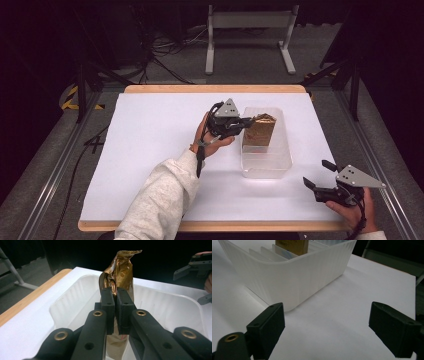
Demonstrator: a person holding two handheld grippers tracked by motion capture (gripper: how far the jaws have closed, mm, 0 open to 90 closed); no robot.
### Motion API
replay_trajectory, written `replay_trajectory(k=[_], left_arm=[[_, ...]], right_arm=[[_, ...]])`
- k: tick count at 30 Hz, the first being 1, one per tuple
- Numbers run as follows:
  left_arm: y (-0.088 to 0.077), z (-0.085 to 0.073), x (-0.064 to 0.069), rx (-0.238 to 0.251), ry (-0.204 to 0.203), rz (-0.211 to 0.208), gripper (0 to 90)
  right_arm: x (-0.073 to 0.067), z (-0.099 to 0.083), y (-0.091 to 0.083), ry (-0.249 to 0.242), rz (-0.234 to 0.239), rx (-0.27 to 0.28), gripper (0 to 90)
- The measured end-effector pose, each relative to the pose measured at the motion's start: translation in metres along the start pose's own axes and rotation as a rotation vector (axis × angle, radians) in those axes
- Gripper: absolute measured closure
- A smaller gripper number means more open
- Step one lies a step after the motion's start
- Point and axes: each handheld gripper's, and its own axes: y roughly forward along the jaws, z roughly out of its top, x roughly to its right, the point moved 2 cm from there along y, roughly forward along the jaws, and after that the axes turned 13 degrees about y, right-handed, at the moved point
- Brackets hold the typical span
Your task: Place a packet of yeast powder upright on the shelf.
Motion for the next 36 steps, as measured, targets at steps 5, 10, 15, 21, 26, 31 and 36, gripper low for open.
replay_trajectory(k=[5, 10, 15, 21, 26, 31, 36], left_arm=[[0.0005, 0.0009, 0.0026, -0.009, 0.005, 0.021, 86.5], [0.0026, 0.0018, 0.0027, -0.008, 0.002, 0.01, 86.5], [0.0044, 0.0008, 0.0033, -0.026, 0.005, 0.009, 86.5], [0.0038, 0.0009, 0.003, -0.05, 0.028, 0.012, 85.5], [0.0035, 0.0019, 0.0048, -0.064, 0.037, 0.014, 85.9], [0.0057, 0.0036, 0.0031, -0.074, 0.045, 0.015, 86.6], [0.0055, 0.0025, 0.0018, -0.077, 0.043, 0.011, 82.7]], right_arm=[[-0.0006, 0.0003, 0.0005, 0.003, -0.021, -0.007, 14.0], [-0.0014, 0.0008, 0.0017, 0.001, -0.022, -0.009, 14.1], [-0.0023, 0.001, 0.0037, -0.003, -0.02, -0.014, 14.1], [-0.0014, 0.0004, 0.0044, 0.0, -0.018, -0.019, 14.1], [-0.0028, 0.0008, 0.0034, -0.005, -0.031, -0.011, 14.9], [-0.003, 0.0003, 0.0036, 0.001, -0.031, -0.01, 15.1], [-0.005, -0.0004, 0.0048, -0.008, -0.024, -0.017, 15.1]])
